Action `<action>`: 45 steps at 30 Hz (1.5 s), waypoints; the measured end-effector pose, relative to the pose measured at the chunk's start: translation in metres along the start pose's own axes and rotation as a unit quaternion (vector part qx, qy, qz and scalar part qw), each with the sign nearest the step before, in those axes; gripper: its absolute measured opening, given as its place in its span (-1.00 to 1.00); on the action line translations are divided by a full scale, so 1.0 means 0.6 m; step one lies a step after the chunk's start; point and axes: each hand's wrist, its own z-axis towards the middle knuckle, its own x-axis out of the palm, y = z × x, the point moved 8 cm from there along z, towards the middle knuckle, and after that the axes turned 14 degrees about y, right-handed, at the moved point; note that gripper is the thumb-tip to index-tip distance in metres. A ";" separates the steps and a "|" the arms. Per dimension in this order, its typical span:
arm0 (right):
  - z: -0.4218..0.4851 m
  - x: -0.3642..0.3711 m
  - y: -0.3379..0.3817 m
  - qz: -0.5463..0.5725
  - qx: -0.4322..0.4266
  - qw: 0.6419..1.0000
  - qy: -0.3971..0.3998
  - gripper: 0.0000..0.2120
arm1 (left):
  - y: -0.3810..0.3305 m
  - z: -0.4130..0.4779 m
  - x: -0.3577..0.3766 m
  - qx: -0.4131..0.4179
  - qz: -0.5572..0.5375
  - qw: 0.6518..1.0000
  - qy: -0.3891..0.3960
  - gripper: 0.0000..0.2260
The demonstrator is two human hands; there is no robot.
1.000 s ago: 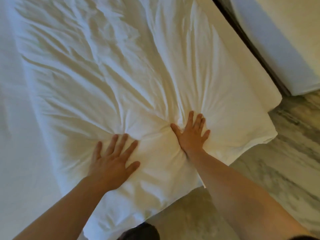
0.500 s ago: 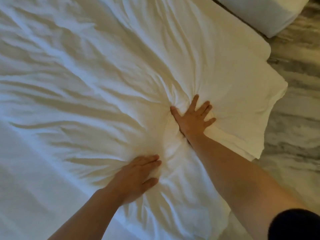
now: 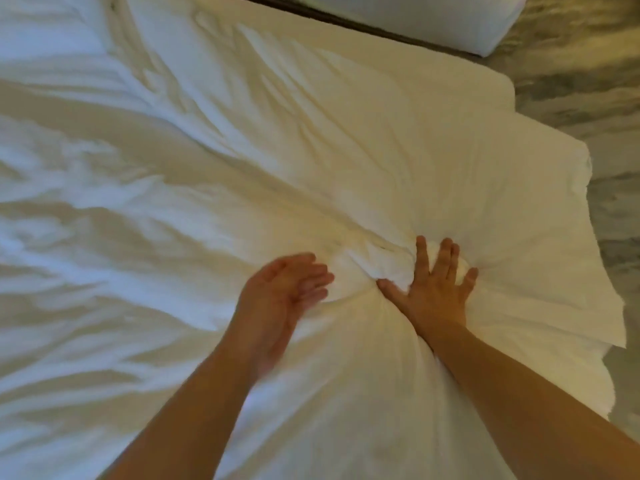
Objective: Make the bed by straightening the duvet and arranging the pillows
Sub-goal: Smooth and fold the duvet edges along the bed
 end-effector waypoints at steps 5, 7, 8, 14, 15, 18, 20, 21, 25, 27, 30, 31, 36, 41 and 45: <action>0.003 -0.002 -0.015 0.000 -0.002 0.999 -0.032 0.08 | -0.149 0.185 -0.085 0.045 -0.025 0.997 -0.055 -0.34; 0.005 -0.001 -0.020 -0.012 0.004 0.999 -0.040 0.08 | -0.157 0.237 -0.117 0.035 -0.040 0.998 -0.044 -0.30; 0.007 -0.001 -0.023 -0.018 0.013 0.999 -0.041 0.08 | -0.156 0.259 -0.131 0.040 -0.043 0.998 -0.031 -0.43; -0.003 -0.005 -0.011 -0.042 0.076 0.996 -0.036 0.11 | -0.151 0.390 -0.166 0.079 -0.122 0.987 0.073 -0.62; -0.007 -0.013 -0.011 -0.030 0.094 0.995 -0.033 0.12 | -0.151 0.406 -0.168 0.082 -0.137 0.983 0.091 -0.63; -0.024 -0.051 0.028 0.157 0.131 0.979 0.007 0.15 | -0.131 0.441 -0.186 0.080 -0.180 0.972 0.128 -0.58; -0.015 -0.084 0.123 0.284 0.095 0.954 -0.022 0.09 | -0.121 0.452 -0.192 0.067 -0.193 0.967 0.151 -0.59; -0.003 -0.094 0.183 0.275 0.079 0.957 -0.052 0.00 | -0.120 0.453 -0.195 0.057 -0.194 0.967 0.156 -0.59; 0.047 -0.056 0.328 0.164 0.110 0.975 -0.097 -0.17 | -0.122 0.439 -0.203 0.021 -0.173 0.977 0.124 -0.63; 0.053 -0.035 0.317 0.160 0.122 0.973 -0.115 -0.20 | -0.133 0.418 -0.199 0.008 -0.176 0.978 0.112 -0.72; 0.048 -0.031 0.305 0.165 0.097 0.970 -0.148 -0.22 | -0.142 0.344 -0.196 0.010 -0.166 0.981 0.104 -0.90; 0.045 -0.031 0.309 0.164 0.083 0.969 -0.164 -0.21 | -0.133 0.313 -0.205 0.012 -0.156 0.983 0.096 -0.88; 0.046 -0.022 0.307 0.155 0.067 0.971 -0.171 -0.19 | -0.128 0.267 -0.231 -0.018 -0.132 0.990 0.036 -0.63; 0.054 -0.022 0.305 0.135 0.077 0.974 -0.168 -0.16 | -0.349 0.328 -0.307 0.099 -0.006 0.984 -0.149 -0.68; 0.054 -0.020 0.301 0.132 0.080 0.974 -0.167 -0.17 | -0.422 0.404 -0.437 0.058 0.036 0.985 -0.160 -0.62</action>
